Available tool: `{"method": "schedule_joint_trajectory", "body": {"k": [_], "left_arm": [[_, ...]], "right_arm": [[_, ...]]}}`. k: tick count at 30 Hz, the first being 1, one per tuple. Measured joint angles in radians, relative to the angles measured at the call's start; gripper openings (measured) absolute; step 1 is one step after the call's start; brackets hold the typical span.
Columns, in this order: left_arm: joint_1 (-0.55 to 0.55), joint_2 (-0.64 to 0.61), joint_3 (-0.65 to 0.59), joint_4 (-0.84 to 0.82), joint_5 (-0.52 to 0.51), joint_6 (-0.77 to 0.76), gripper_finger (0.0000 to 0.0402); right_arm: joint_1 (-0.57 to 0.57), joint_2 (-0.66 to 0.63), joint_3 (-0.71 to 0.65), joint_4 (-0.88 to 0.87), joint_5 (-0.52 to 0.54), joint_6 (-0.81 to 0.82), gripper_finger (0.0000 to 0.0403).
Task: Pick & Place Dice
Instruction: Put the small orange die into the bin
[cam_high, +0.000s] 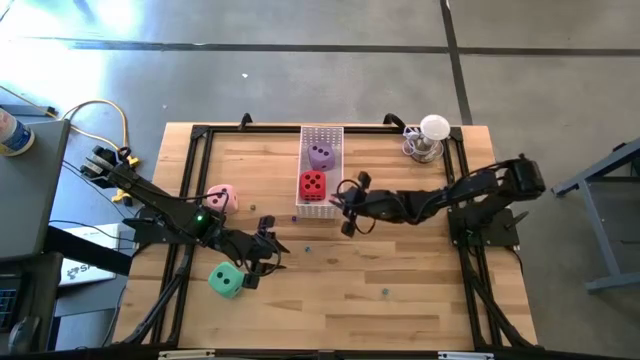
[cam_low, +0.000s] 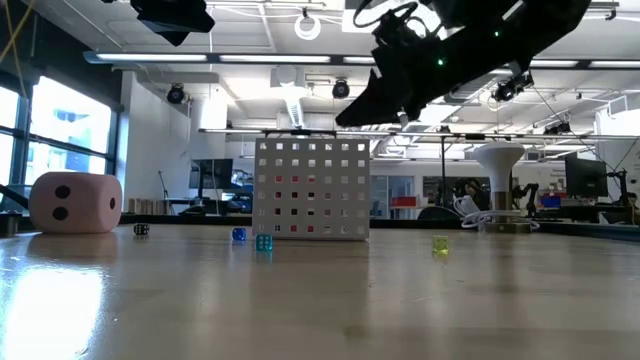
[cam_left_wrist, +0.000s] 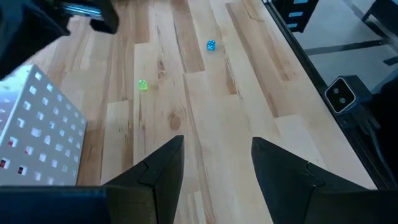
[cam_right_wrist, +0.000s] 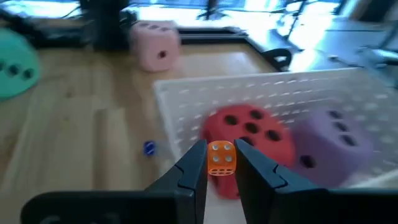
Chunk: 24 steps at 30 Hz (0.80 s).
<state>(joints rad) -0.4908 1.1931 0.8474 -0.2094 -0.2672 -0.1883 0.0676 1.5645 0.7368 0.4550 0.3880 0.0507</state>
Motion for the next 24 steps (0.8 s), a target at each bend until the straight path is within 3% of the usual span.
{"method": "schedule_joint_trajectory", "body": {"k": [14, 24], "left_arm": [[0.0, 0.0, 0.0, 0.0, 0.0, -0.003, 0.018], [0.0, 0.0, 0.0, 0.0, 0.0, -0.003, 0.018]], "right_arm": [[-0.02, 0.015, 0.0, -0.014, -0.033, 0.034, 0.0075], [-0.02, 0.015, 0.0, -0.028, 0.007, 0.035, 0.0177]]}}
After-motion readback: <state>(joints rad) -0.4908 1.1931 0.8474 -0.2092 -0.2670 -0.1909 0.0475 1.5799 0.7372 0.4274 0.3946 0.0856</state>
